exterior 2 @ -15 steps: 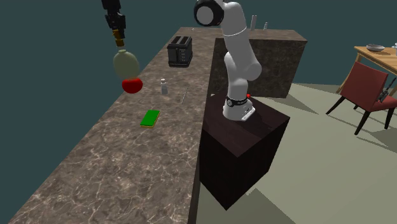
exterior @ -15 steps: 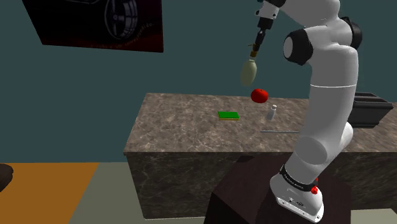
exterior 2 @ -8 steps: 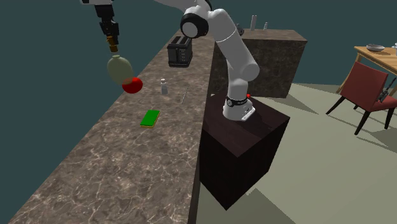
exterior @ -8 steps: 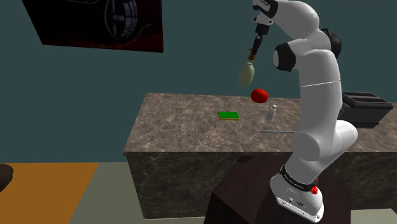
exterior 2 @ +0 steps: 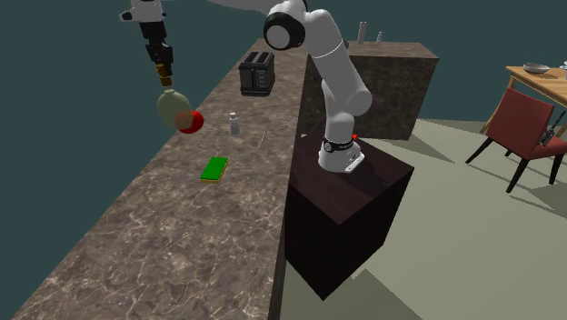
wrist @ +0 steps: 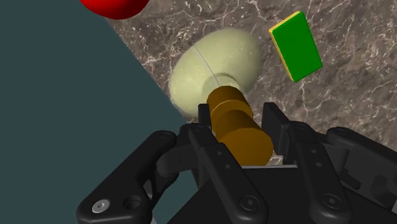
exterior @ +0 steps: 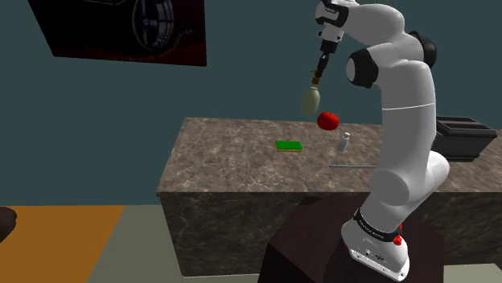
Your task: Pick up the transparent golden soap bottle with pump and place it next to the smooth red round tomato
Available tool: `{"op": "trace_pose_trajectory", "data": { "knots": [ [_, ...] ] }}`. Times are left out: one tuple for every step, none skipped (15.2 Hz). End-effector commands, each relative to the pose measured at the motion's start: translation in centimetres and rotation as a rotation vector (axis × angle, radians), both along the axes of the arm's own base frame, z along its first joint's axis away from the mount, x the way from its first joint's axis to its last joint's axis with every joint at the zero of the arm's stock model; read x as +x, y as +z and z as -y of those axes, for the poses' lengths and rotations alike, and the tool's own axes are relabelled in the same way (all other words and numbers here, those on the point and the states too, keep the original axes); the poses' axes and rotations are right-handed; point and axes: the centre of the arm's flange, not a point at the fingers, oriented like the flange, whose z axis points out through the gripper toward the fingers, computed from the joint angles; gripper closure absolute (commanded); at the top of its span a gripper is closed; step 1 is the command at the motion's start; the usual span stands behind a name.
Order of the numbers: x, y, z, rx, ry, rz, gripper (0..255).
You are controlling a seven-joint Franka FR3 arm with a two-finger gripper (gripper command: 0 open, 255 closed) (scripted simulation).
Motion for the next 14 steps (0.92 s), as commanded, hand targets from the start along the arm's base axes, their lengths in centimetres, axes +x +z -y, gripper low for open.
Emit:
{"op": "trace_pose_trajectory", "data": {
  "knots": [
    [0.0, -1.1, 0.0, -0.001, 0.0, 0.001, 255],
    [0.0, -1.6, 0.0, -0.001, 0.0, 0.001, 255],
    [0.0, -2.1, 0.0, -0.001, 0.0, 0.001, 255],
    [0.0, -2.7, 0.0, -0.001, 0.0, 0.001, 255],
    [0.0, -3.2, 0.0, -0.001, 0.0, 0.001, 255],
    [0.0, -3.7, 0.0, -0.001, 0.0, 0.001, 255],
    [0.0, -4.2, 0.0, -0.001, 0.0, 0.001, 255],
    [0.0, -4.8, 0.0, -0.001, 0.0, 0.001, 255],
    [0.0, -5.3, 0.0, -0.001, 0.0, 0.001, 255],
    [0.0, -5.8, 0.0, -0.001, 0.0, 0.001, 255],
    [0.0, -6.4, 0.0, -0.001, 0.0, 0.001, 255],
    [0.0, -6.9, 0.0, -0.001, 0.0, 0.001, 255],
    [0.0, -7.4, 0.0, -0.001, 0.0, 0.001, 255],
    [0.0, -7.9, 0.0, -0.001, 0.0, 0.001, 255]
  ]
}}
